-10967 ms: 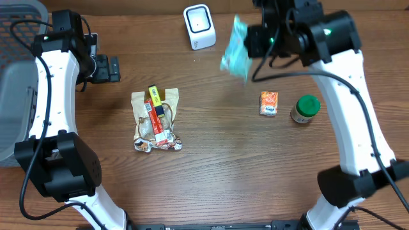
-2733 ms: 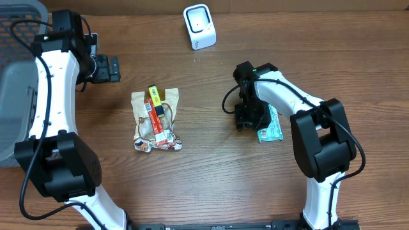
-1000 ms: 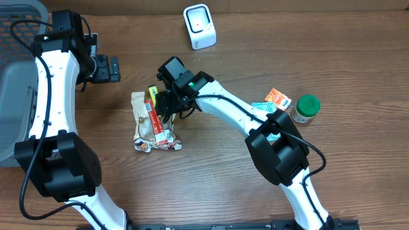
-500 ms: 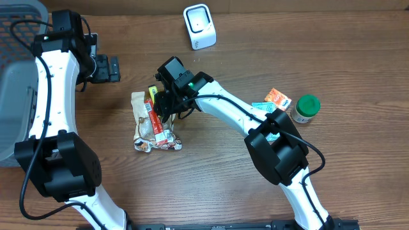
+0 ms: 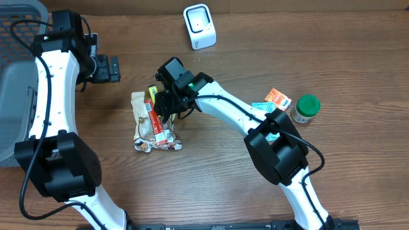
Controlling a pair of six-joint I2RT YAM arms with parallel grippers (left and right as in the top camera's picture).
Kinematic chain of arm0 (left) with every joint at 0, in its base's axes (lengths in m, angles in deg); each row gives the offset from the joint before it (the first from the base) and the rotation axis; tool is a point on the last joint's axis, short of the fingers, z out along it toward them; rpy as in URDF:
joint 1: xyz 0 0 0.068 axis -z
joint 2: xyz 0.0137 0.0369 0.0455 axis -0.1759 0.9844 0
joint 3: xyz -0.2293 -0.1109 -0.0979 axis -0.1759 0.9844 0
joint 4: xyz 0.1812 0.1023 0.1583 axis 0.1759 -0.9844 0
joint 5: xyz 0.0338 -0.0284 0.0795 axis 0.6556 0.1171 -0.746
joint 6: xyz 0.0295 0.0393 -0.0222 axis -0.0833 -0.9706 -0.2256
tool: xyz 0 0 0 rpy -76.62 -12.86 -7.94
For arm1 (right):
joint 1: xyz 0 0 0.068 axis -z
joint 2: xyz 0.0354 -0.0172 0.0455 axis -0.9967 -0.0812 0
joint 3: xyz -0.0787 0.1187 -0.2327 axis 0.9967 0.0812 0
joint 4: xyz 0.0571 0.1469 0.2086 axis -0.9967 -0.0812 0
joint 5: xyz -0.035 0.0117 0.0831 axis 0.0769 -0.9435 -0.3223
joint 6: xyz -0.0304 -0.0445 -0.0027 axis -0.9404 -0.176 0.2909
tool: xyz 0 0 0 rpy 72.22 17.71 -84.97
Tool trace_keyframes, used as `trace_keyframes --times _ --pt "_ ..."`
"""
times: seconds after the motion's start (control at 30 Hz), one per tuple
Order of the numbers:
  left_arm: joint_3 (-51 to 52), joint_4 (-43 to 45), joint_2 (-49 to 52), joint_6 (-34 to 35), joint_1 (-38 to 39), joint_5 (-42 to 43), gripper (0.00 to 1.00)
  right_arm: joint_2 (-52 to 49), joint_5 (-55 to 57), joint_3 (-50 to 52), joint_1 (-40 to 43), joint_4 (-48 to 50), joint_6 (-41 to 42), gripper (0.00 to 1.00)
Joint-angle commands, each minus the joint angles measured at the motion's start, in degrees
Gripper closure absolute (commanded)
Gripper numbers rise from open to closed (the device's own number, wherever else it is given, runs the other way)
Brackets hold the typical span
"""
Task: Scan the item barcode
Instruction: 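Move the right gripper to the snack pile and grasp the yellow stick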
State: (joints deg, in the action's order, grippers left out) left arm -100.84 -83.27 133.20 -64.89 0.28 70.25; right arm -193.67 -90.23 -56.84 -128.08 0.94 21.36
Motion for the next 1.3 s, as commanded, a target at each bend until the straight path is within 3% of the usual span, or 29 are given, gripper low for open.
trace_keyframes --times 0.0,0.23,0.37,0.7,1.0,1.27 --pt "-0.6 0.0 -0.5 -0.9 0.1 0.4 0.0 -1.1 -0.7 1.7 -0.1 0.7 0.3 0.6" --pt "-0.6 0.0 -0.5 -0.9 0.1 0.4 0.01 -1.1 -1.3 2.8 -0.2 1.5 0.3 0.6" --pt "-0.6 0.0 -0.5 -0.9 0.1 0.4 0.0 -1.1 -1.3 2.8 -0.4 1.8 0.2 0.67" --pt "-0.6 0.0 -0.5 -0.9 0.1 0.4 0.0 -1.1 -1.3 2.8 -0.4 1.8 0.2 0.72" --pt "-0.6 0.0 -0.5 -0.9 0.1 0.4 0.0 -1.0 -1.3 2.6 -0.2 1.8 0.1 0.95" --pt "-0.6 0.0 -0.5 -0.9 0.1 0.4 0.0 3.0 -0.7 2.2 0.3 1.6 -3.4 0.96"
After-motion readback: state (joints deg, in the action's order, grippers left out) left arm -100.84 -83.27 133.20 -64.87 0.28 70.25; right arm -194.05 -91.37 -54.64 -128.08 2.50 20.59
